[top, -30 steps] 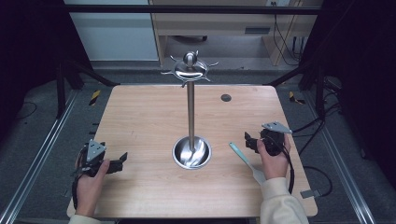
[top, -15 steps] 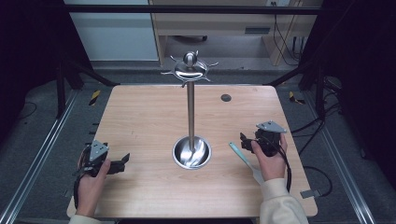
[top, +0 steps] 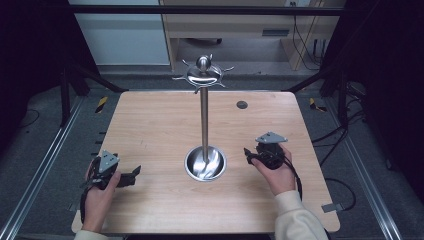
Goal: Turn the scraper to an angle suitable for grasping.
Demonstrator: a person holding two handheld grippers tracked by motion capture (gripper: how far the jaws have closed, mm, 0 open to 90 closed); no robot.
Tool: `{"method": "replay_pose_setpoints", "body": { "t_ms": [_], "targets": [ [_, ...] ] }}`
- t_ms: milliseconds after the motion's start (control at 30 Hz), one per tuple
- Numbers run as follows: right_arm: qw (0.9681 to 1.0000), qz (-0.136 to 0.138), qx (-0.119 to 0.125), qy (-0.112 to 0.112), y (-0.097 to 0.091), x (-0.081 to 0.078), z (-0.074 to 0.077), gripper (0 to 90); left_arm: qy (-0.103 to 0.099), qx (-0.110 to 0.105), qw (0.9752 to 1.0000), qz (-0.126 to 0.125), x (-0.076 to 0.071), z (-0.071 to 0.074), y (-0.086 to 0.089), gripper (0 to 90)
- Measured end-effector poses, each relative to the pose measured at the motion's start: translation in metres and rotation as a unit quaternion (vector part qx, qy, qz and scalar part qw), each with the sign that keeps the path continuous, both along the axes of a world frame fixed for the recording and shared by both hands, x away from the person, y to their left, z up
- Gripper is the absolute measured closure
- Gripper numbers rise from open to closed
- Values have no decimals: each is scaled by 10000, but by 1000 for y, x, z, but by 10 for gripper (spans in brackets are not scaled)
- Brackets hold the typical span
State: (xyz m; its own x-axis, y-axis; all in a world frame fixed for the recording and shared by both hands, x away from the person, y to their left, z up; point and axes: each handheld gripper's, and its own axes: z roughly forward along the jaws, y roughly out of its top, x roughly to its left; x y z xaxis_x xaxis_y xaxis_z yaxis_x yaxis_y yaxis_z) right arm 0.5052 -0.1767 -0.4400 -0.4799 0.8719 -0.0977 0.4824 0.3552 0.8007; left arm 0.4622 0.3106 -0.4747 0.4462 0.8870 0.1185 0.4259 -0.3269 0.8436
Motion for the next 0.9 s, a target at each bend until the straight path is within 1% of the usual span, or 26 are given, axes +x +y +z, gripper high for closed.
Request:
{"method": "replay_pose_setpoints", "body": {
  "t_ms": [33, 100, 133, 167, 233, 300, 333, 433, 467, 500, 533, 600, 667, 767, 833, 900],
  "targets": [
    [9997, 210, -74, 109, 5, 0, -3, 519, 5, 18, 10000, -21, 0, 0, -1, 28],
    [9988, 395, -94, 267, 11, 1, -6, 578, 14, 21, 10000, -32, 0, 0, -1, 28],
    [9982, 467, -129, 339, 13, 2, -8, 623, 25, 35, 10000, -41, 0, -1, -2, 28],
    [9982, 467, -129, 339, 13, 2, -8, 623, 49, 37, 10000, -50, 0, -1, -2, 28],
    [9969, 578, -222, 487, 17, 5, -12, 688, 78, 53, 9999, -67, 1, -2, -3, 28],
    [9960, 621, -269, 581, 20, 7, -15, 728, 93, 60, 9999, -82, 1, -2, -3, 28],
    [9951, 661, -308, 671, 23, 9, -18, 772, 103, 60, 9999, -89, 1, -2, -3, 28],
    [9941, 711, -351, 741, 25, 11, -21, 819, 124, 87, 9998, -120, 1, -3, -5, 28],
    [9941, 711, -351, 741, 25, 11, -21, 819, 124, 87, 9998, -120, 1, -3, -5, 28],
    [9937, 725, -375, 774, 26, 13, -22, 831, 137, 113, 9997, -136, 1, -3, -5, 28],
    [9933, 666, -384, 861, 25, 15, -24, 857, 146, 127, 9997, -157, 1, -3, -5, 28],
    [9928, 687, -426, 881, 24, 16, -25, 868, 152, 127, 9997, -161, 1, -3, -6, 28],
    [9921, 687, -434, 952, 23, 18, -27, 900, 164, 134, 9996, -162, 2, -4, -6, 28],
    [9921, 697, -439, 944, 22, 20, -28, 900, 167, 139, 9996, -166, 2, -4, -6, 28],
    [9918, 671, -468, 980, 21, 20, -28, 900, 164, 133, 9996, -166, 1, -4, -6, 28],
    [9918, 613, -445, 1027, 21, 21, -29, 900, 171, 130, 9996, -164, 2, -4, -6, 28]
  ]
}}
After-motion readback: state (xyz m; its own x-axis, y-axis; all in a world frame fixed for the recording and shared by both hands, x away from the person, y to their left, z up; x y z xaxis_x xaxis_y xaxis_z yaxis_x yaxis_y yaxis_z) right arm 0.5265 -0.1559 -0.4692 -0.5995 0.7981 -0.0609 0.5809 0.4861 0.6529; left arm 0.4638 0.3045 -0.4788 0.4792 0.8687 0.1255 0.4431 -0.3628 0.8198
